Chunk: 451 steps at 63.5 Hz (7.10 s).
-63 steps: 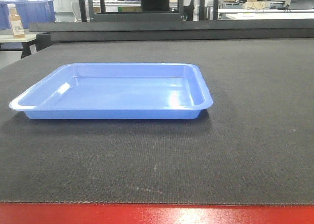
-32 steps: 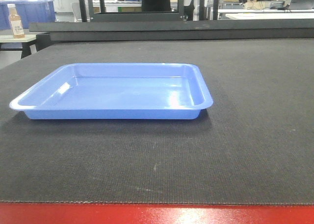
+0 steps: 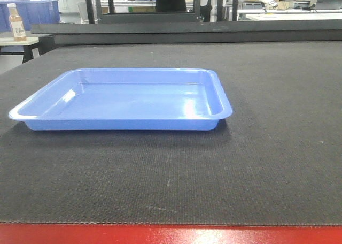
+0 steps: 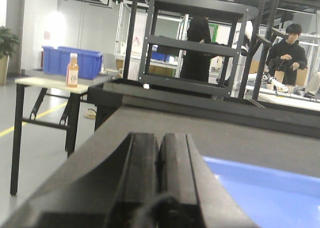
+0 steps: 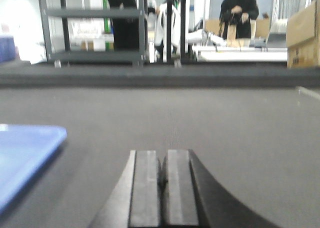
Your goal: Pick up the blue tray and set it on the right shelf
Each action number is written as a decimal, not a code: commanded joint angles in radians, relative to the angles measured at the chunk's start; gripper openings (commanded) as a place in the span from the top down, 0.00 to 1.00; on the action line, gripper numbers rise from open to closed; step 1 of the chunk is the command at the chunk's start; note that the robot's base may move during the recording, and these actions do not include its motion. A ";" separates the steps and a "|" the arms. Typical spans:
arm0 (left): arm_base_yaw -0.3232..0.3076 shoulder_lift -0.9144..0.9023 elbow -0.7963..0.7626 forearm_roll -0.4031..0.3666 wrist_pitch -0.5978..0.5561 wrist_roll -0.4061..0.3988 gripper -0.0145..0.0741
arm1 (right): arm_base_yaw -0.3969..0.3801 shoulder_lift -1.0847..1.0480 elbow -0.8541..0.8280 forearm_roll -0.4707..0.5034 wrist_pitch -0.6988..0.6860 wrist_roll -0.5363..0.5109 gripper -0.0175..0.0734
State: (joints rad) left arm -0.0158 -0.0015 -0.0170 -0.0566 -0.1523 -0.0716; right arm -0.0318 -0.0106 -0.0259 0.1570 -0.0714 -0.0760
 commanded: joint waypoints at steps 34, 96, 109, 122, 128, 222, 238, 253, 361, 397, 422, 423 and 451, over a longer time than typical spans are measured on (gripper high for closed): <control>-0.085 0.705 -0.817 0.070 0.469 -0.002 0.37 | 0.021 0.655 -0.755 0.008 0.168 -0.005 0.16; -0.189 1.663 -1.536 0.071 1.088 -0.005 0.37 | 0.432 1.935 -1.894 -0.186 1.175 0.404 0.16; -0.189 1.785 -1.595 0.009 1.069 -0.008 0.37 | 0.430 2.015 -1.898 -0.186 1.143 0.404 0.16; -0.189 1.859 -1.613 0.011 1.057 -0.008 0.37 | 0.430 2.068 -1.898 -0.185 1.125 0.404 0.16; -0.189 1.890 -1.613 0.011 1.057 -0.008 0.37 | 0.430 2.091 -1.898 -0.183 1.123 0.404 0.16; -0.224 1.740 -1.613 0.005 1.262 -0.032 0.88 | 0.451 1.857 -1.812 -0.241 1.235 0.408 0.78; -0.266 1.610 -1.532 0.001 1.323 -0.058 0.88 | 0.452 1.631 -1.580 -0.245 1.197 0.408 0.78; -0.348 1.487 -1.393 0.007 1.325 -0.086 0.88 | 0.452 1.425 -1.328 -0.245 1.150 0.408 0.78; -0.703 1.319 -1.482 0.142 1.491 -0.339 0.89 | 0.452 1.116 -1.306 -0.222 1.346 0.387 0.78; -0.703 1.319 -1.482 0.142 1.491 -0.339 0.89 | 0.452 1.116 -1.306 -0.222 1.346 0.387 0.78; -0.703 1.319 -1.482 0.142 1.491 -0.339 0.89 | 0.452 1.116 -1.306 -0.222 1.344 0.387 0.78; -0.703 1.319 -1.482 0.142 1.491 -0.339 0.89 | 0.452 1.116 -1.306 -0.222 1.344 0.387 0.78; -0.703 1.319 -1.482 0.142 1.491 -0.339 0.89 | 0.452 1.116 -1.306 -0.222 1.343 0.387 0.78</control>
State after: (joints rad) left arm -0.7074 1.3482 -1.4669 0.0914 1.2433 -0.4469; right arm 0.4246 1.1229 -1.2916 -0.0611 1.2530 0.3337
